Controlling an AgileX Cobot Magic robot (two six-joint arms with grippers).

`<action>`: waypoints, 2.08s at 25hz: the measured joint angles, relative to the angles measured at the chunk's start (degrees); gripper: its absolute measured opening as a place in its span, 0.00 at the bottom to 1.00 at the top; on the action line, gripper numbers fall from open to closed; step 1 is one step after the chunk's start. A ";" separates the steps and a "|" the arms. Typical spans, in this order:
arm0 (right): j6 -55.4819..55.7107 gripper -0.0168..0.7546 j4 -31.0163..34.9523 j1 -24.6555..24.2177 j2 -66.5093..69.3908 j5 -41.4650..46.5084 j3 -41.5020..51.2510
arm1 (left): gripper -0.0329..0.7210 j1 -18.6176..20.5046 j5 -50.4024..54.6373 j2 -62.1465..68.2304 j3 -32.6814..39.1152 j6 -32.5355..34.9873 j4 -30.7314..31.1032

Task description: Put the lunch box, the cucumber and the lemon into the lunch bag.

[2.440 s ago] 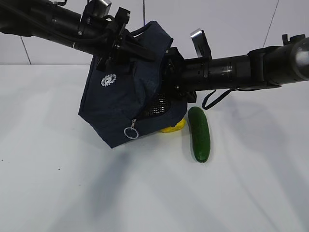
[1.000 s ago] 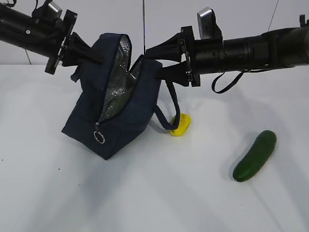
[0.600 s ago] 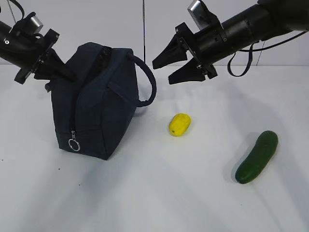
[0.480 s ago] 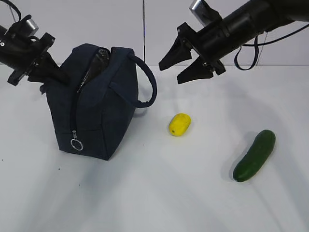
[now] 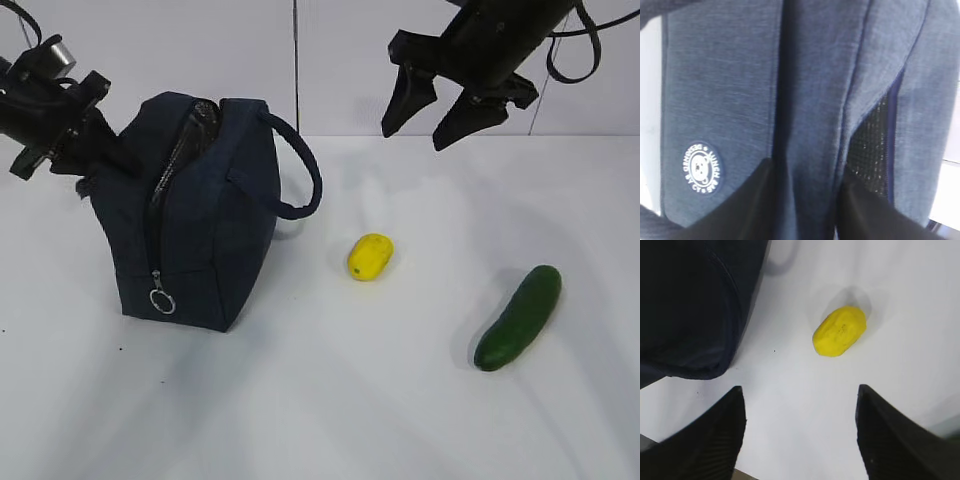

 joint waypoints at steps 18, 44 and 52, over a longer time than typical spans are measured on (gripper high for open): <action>5.37 0.71 -4.20 0.51 -7.18 -0.01 21.85 | 0.60 0.00 0.42 -6.58 0.00 -0.02 -1.12; 26.12 0.71 -18.24 -6.77 -9.63 -2.90 29.44 | 0.61 0.00 1.56 -14.69 -1.43 0.08 2.52; 26.91 0.71 -15.67 -6.77 -5.84 -8.46 29.44 | 0.61 0.00 1.56 -14.69 -1.43 0.08 1.49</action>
